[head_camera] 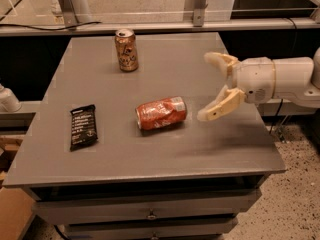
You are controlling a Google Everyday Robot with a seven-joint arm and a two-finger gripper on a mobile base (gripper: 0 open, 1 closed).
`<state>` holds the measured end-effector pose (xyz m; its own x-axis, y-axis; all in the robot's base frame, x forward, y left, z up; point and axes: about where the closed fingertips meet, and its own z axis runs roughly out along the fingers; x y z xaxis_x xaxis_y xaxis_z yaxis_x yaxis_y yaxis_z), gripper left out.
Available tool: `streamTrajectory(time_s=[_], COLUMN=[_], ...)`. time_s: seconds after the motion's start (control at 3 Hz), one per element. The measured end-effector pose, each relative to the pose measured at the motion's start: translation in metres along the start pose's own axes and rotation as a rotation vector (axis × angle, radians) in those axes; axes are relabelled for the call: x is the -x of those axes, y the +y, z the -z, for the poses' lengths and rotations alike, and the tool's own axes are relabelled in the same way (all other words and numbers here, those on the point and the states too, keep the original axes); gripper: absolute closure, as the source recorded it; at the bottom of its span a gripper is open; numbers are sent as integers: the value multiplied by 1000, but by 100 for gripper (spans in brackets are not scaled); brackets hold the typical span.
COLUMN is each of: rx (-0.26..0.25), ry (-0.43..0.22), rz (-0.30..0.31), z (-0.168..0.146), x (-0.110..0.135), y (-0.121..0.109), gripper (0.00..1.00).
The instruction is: Knock coke can over
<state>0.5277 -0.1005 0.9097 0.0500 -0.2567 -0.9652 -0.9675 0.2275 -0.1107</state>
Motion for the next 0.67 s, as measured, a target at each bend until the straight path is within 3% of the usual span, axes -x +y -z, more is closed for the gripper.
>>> streamTrajectory(time_s=[0.67], rx=[-79], ry=[85], rz=[33], z=[65], x=[-17], y=[-29], gripper=[0])
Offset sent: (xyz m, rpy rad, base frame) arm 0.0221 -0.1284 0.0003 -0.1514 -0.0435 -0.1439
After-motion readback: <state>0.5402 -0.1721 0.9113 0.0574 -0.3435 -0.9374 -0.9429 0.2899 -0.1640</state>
